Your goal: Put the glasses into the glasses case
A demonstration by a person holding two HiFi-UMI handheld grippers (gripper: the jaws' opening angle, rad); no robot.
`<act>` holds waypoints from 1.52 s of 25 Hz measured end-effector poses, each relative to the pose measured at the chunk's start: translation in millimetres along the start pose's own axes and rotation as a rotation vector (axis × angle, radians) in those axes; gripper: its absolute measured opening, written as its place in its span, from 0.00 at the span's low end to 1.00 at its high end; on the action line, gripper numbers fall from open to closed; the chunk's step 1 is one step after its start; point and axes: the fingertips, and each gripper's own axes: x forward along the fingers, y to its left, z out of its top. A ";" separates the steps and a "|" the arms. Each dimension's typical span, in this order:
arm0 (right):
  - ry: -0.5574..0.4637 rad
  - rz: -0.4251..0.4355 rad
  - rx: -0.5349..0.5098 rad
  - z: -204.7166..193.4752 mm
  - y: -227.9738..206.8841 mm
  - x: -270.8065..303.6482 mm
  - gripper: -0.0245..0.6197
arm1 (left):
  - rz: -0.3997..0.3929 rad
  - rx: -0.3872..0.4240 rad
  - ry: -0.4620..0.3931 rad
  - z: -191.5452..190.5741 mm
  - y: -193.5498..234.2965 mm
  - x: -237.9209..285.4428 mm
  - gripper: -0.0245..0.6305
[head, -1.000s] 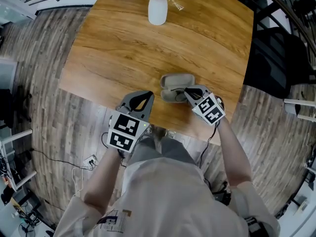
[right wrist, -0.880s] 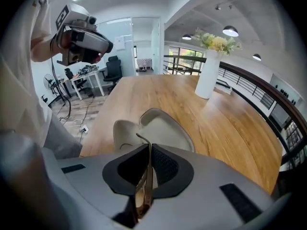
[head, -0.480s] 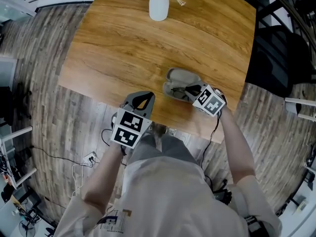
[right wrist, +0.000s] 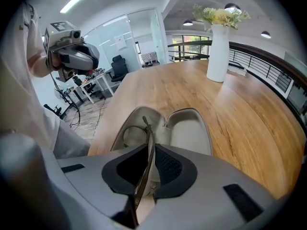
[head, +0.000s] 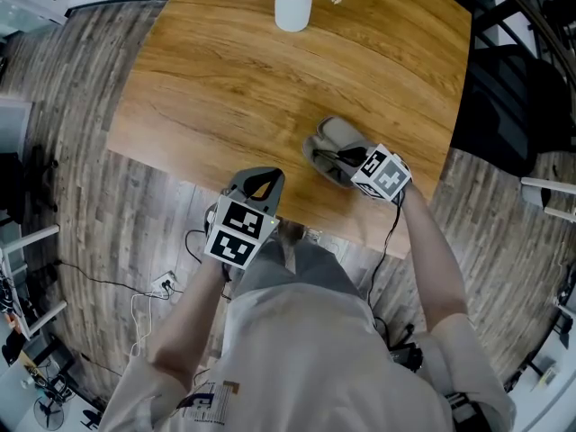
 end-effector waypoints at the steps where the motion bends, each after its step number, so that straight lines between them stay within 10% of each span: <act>1: -0.001 -0.014 0.019 0.0 -2.9 0.1 0.12 | -0.001 -0.001 0.002 -0.4 -0.5 0.0 0.06; 15: -0.214 -0.088 0.783 -8.3 -26.9 13.5 0.10 | -0.016 -0.023 0.014 -9.2 -11.7 2.2 0.06; 25: -0.173 -0.155 0.742 -14.3 -31.5 1.4 0.32 | -0.038 -0.040 0.020 -12.8 -19.2 -0.6 0.06; 38: -0.452 -0.261 0.625 50.7 -28.4 -108.3 0.11 | 0.032 0.010 -0.081 26.9 -4.4 -30.3 0.06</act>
